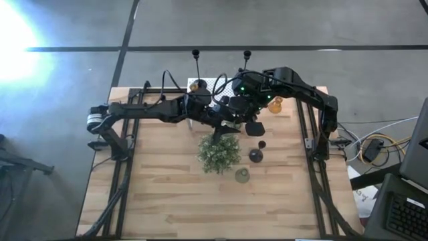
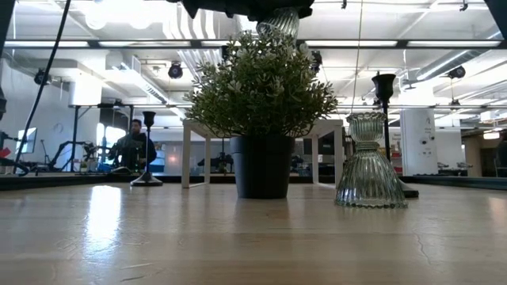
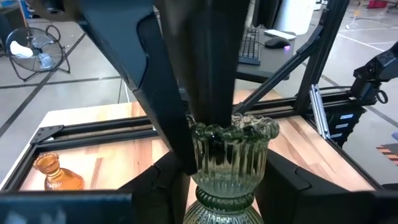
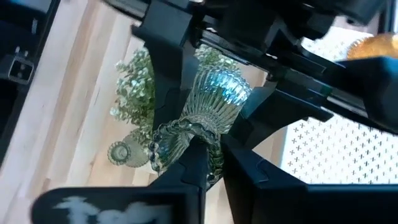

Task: Pick & Place candle stick holders
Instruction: Put the bottom green glass candle holder on the shelf

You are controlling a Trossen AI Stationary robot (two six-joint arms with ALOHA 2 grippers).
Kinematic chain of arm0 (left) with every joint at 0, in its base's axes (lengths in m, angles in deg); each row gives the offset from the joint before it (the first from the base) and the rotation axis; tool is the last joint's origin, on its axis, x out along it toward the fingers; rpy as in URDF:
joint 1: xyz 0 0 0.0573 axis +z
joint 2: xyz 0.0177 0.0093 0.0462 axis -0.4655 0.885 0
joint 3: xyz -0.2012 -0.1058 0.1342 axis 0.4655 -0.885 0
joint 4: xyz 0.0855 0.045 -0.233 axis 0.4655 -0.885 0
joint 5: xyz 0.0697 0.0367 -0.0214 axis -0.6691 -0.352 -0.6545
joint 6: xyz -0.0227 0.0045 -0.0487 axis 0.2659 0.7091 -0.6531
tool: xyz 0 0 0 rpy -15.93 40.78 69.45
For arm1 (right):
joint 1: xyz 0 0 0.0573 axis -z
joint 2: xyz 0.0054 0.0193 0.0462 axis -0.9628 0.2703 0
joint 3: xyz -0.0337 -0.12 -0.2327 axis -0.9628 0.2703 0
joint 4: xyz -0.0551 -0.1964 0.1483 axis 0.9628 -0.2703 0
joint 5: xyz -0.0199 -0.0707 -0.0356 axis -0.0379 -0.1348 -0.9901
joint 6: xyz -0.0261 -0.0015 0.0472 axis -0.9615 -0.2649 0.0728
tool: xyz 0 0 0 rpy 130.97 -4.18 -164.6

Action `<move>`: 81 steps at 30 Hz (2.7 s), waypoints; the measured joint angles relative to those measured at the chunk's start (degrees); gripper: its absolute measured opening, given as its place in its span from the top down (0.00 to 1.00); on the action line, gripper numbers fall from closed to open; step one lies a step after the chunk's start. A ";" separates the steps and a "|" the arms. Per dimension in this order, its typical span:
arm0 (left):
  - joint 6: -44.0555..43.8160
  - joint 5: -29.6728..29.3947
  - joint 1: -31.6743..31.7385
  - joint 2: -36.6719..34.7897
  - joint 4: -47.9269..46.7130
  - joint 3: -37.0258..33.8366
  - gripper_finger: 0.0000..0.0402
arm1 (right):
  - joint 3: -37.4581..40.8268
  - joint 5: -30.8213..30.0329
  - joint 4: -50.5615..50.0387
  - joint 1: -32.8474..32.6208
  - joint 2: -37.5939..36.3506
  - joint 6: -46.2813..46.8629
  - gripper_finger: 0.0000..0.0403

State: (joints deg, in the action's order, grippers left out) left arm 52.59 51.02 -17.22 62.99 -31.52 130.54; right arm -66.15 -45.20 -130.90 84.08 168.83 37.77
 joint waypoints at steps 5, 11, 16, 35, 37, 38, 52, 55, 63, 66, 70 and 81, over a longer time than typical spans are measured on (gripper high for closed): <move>-0.66 -1.13 0.17 -0.04 -0.94 -0.13 0.67 | -0.01 -1.66 0.76 0.16 -0.03 4.98 0.74; 0.18 -4.23 0.28 -0.41 -3.59 -0.35 0.67 | -0.11 -1.85 -0.74 0.30 -1.17 8.20 0.53; 1.31 -5.85 0.28 -1.86 -5.08 -0.39 0.67 | -0.09 -2.67 -0.72 0.37 -4.78 9.90 0.45; 4.11 -10.44 0.54 -8.36 -8.75 -2.38 0.67 | 17.60 -6.55 -0.85 -1.35 -27.55 25.23 0.54; 4.11 -11.57 0.73 -9.61 -7.19 -4.72 0.67 | 24.57 -7.59 -0.56 -1.98 -30.68 27.18 0.57; 4.07 -12.63 0.83 -10.40 -6.11 -6.07 0.67 | 28.18 -7.72 -0.44 -2.25 -32.15 28.27 0.59; -0.02 -23.39 1.78 -15.27 8.55 -14.64 0.67 | 66.34 -13.98 17.55 -3.06 -53.00 45.50 0.96; -0.17 -27.89 1.77 -14.20 11.16 -14.64 0.67 | 72.83 -16.53 20.98 -3.06 -55.73 48.30 0.97; -1.94 -37.66 1.75 -8.11 23.80 -14.64 0.67 | 83.11 -32.21 24.55 -2.98 -58.16 51.25 0.97; -1.94 -44.15 1.75 -5.29 27.60 -14.62 0.67 | 84.74 -34.92 25.83 -2.99 -58.14 51.23 0.97; -2.03 -51.19 1.75 -1.63 34.18 -14.62 0.67 | 86.06 -38.21 26.85 -2.97 -58.12 51.21 0.97; -0.73 -62.45 1.81 9.17 41.02 -9.26 0.67 | 86.25 -46.87 26.98 -2.99 -58.18 49.45 0.97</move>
State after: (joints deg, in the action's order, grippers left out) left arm 51.85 -11.43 -15.41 72.16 9.50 121.28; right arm 20.10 -92.06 -103.93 81.08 110.65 87.22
